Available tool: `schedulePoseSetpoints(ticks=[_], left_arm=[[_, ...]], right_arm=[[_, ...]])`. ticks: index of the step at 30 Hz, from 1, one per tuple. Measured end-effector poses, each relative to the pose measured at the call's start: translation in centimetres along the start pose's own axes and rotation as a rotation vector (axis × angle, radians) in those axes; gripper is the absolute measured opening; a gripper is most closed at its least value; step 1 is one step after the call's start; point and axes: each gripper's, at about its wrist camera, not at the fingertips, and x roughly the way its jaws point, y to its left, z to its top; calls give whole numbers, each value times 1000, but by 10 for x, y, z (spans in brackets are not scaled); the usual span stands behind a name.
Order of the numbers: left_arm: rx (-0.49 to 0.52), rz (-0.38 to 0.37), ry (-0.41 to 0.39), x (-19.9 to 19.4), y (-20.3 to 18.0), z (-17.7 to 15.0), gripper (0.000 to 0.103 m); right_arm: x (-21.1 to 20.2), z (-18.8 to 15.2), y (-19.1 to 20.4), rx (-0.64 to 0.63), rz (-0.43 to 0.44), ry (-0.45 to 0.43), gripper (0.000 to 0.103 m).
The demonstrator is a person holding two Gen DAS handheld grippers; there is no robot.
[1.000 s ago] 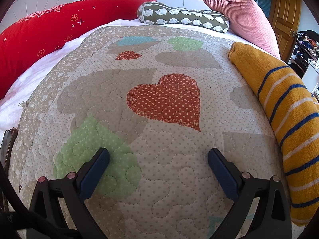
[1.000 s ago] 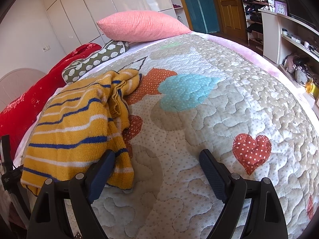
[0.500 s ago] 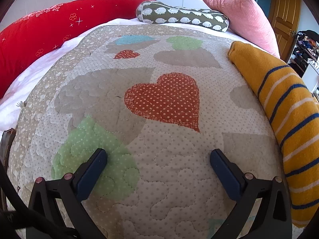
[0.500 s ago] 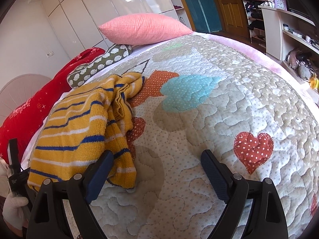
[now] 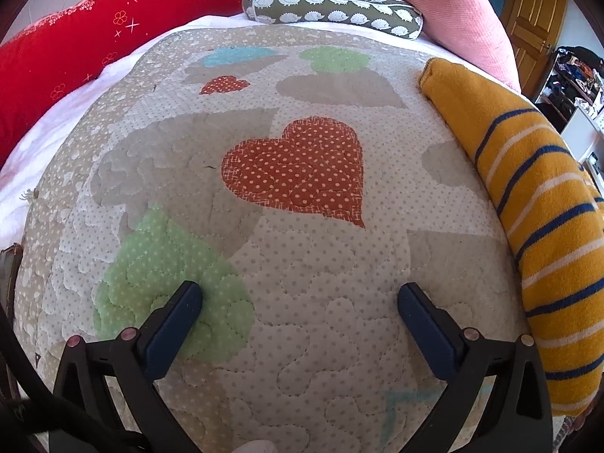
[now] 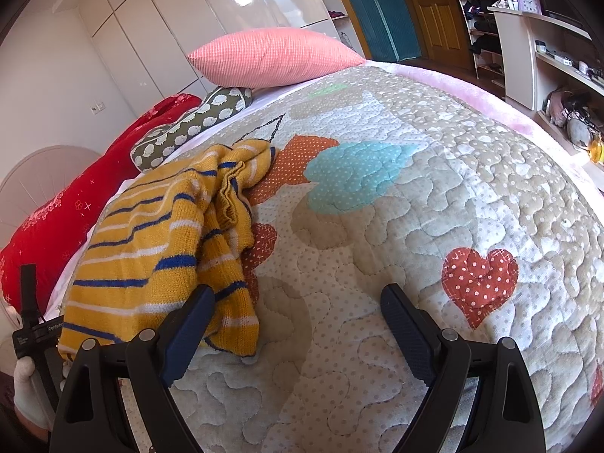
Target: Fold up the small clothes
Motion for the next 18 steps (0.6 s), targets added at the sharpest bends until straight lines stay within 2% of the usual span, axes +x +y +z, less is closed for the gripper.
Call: schedulePoseSetpoints(ticks=[5,9,12,13,15,18], left_arm=[[-14,46,-18,-12,1,-3,102],[-68,122,-82,-48,0,-6,100],[-97,173,-226,-104,-4,-12,100],[-93,196,-298,-129,-8,-15,100],[-72,233,-436,-177,-18,-22,100],[-52,282,-621,-242,-36,-35,100]], right_arm=[[0,0,1,-6,-8,3,92],[0,0,1,-9,-9,5,92],[-3,2,6,-27,-31,7,92],[-7,2,8,-40,-54,2,92],[-22,1,18,-87,-113,-42,92],[-52,0,38,-183,-153,-123,93]])
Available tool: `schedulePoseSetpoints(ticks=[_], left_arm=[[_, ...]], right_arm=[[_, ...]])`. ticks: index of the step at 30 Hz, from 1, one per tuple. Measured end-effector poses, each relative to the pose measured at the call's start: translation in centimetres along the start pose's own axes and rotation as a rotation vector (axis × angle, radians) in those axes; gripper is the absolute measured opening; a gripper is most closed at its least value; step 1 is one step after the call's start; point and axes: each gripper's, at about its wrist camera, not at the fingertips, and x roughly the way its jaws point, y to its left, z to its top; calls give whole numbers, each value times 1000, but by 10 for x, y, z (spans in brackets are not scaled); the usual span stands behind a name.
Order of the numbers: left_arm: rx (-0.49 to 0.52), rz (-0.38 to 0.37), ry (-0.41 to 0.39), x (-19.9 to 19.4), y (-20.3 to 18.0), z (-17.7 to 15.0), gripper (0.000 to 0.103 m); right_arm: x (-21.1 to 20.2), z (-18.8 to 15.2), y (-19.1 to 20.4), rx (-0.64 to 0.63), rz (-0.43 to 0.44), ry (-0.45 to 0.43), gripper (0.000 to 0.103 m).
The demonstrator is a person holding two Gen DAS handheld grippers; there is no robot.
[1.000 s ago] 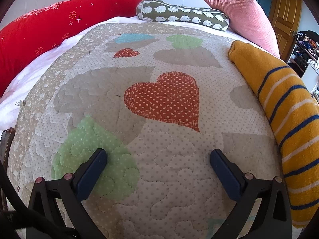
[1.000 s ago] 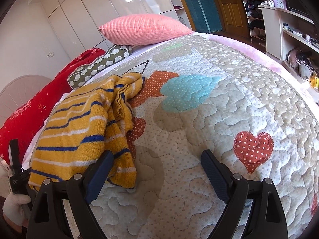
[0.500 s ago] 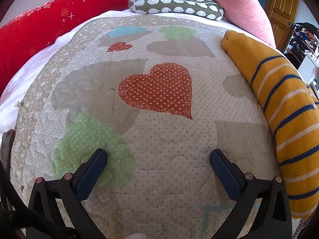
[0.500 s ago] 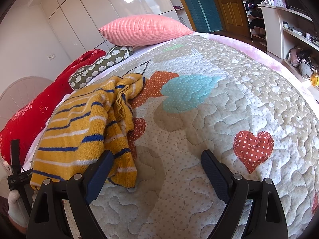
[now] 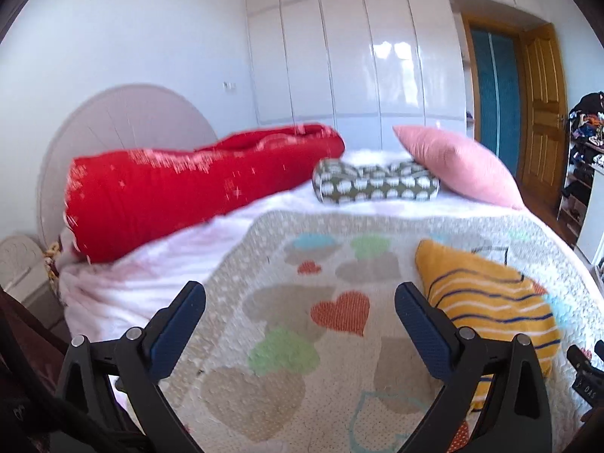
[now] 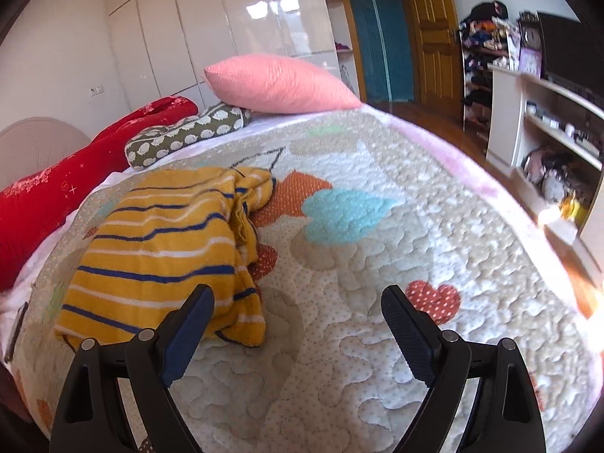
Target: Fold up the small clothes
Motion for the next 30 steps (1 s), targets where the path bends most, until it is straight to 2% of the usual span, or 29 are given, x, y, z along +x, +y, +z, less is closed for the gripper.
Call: schedulePoseSetpoints(ticks=[1,2,3,4,7,10,14,21,30], left_arm=[[-11,11,-40,-15,0,5,101],[-25,-10,-66,-30,-1,11,101],[-34,-61,-71,-39,-3,14,101],[-34,-125,-54,-46,-6,16,101],[-7,-216,3,-52,-24,11,101],[31,-298,72,-50,-44,-3,101],[60,-375,146,-47,-64,-24,101],[98,-429,199,-51,-80,-38,101],[127,-422,249,-43,-94,-51,101]], right_arm=[[-10,3,5,-24,-14,-19,95],[-20,6,9,-42,-25,-39,98],[-29,9,12,-55,-34,-61,99],[-39,11,15,-66,-47,-87,102],[-64,15,25,-95,-84,-161,102],[-77,18,29,-110,-91,-175,102],[-84,14,30,-130,-187,-187,102],[-84,11,25,-104,-151,-150,102],[-70,4,36,-154,-138,-102,102]])
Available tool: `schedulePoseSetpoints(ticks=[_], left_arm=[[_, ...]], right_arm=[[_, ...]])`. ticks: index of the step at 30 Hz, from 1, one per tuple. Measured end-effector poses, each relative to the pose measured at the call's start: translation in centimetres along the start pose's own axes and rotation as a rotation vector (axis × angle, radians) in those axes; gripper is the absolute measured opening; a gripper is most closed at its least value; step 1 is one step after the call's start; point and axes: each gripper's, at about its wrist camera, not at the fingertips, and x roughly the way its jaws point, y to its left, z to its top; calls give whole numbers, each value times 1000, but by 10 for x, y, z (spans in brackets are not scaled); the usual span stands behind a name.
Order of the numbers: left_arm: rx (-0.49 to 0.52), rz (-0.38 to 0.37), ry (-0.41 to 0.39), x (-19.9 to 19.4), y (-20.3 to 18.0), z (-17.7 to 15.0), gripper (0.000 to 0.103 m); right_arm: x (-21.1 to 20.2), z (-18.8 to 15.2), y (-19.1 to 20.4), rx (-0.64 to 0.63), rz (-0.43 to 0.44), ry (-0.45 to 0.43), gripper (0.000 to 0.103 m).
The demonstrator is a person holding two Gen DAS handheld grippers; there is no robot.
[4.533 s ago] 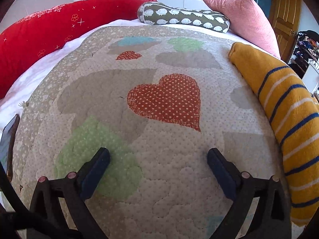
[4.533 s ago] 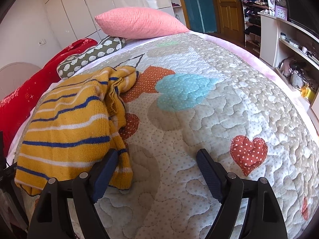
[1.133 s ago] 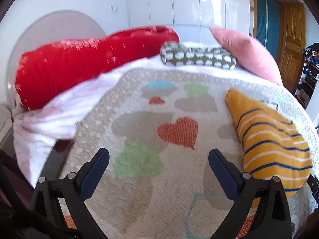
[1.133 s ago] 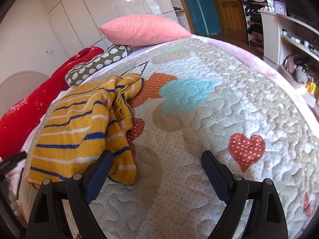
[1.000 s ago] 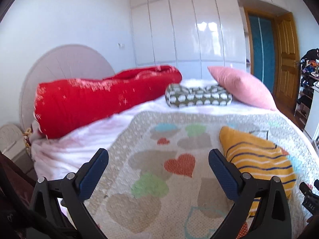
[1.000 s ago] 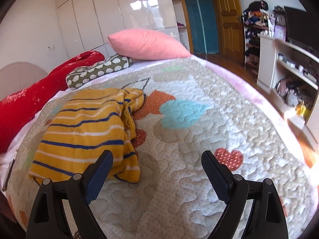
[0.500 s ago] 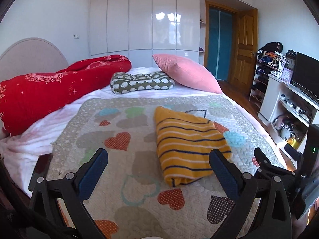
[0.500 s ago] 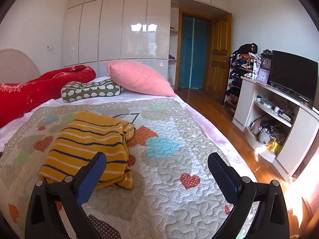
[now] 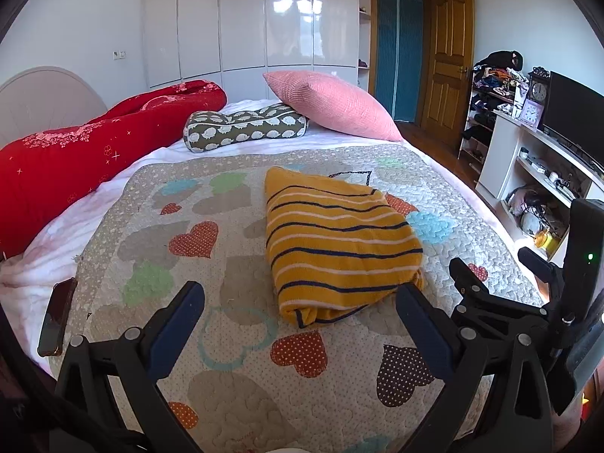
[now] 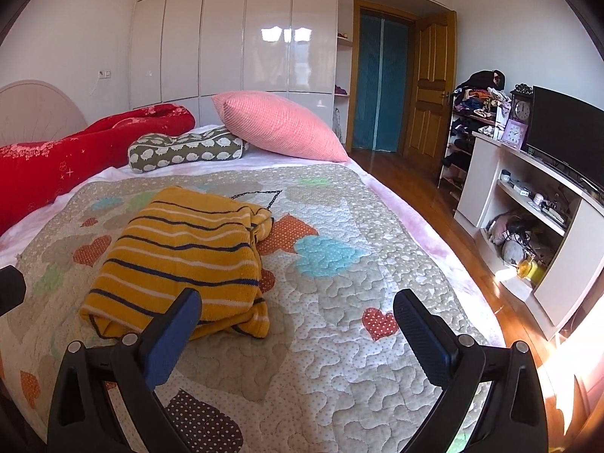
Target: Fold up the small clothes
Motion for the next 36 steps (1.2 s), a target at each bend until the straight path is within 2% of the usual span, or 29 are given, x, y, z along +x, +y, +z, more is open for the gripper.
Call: schedulePoseSetpoints(ticks=[12,36], left_arm=[[-4,-7,56,14,-2,-7,101],[-22,4,119,32,1,-18,101]], right_arm=[[8,-6,7,-19,-1,35,102],[20,-12,9,-20,-2,84,102]])
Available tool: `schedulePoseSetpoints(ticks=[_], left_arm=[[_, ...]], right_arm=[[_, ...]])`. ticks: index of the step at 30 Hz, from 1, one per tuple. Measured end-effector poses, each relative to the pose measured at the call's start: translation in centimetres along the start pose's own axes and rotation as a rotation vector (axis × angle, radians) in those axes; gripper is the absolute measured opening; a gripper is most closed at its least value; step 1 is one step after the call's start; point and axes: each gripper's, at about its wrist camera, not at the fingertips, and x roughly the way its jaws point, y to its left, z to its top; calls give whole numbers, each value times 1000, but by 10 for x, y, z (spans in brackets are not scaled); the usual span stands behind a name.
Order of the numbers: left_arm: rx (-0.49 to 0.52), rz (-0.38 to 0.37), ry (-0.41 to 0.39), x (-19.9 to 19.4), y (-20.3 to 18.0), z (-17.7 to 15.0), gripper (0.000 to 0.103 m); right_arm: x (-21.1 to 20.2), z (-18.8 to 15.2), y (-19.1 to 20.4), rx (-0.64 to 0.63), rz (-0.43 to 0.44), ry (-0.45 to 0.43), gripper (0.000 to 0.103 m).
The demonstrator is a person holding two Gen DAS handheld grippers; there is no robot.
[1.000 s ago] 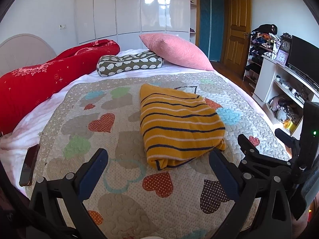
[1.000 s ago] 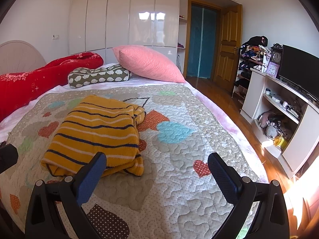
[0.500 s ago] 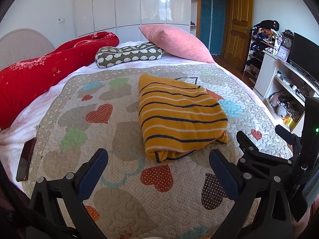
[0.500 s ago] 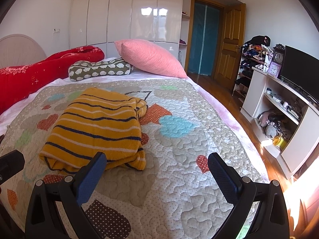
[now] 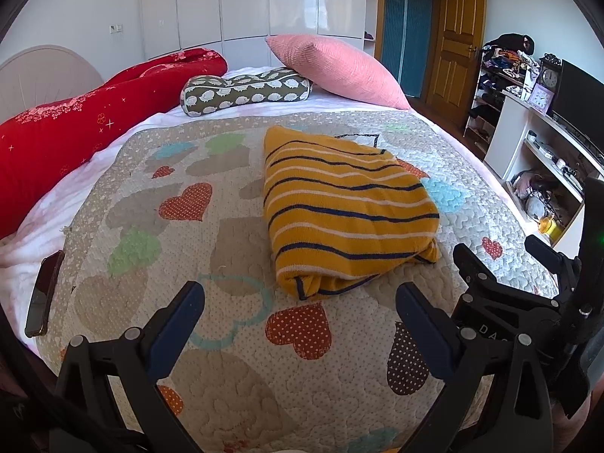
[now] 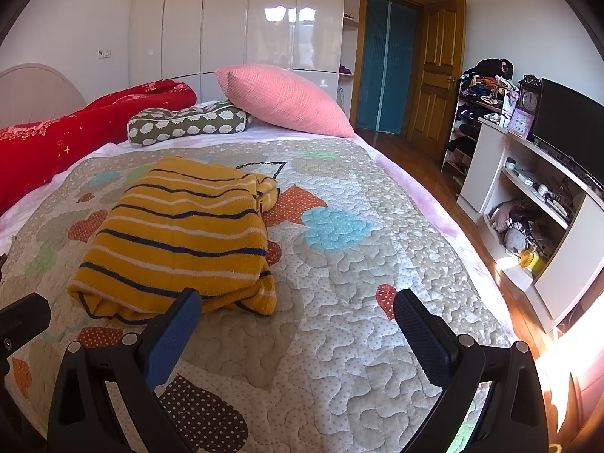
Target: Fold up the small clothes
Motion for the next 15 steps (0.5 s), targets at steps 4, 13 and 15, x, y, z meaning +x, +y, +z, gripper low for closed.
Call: schedulePoseSetpoints(ticks=[4,13,15], left_arm=[[-6,0,9,3,1,-1,101],[-7,-5,45,11,1,-8,101],[-12,-9,42,9,2,-8,101]], right_arm=[[2,-2,3,-15,-2,6,102],[0,-5,13,-66,5,-24,102],[0,-5,14,-68,9,-21,102]])
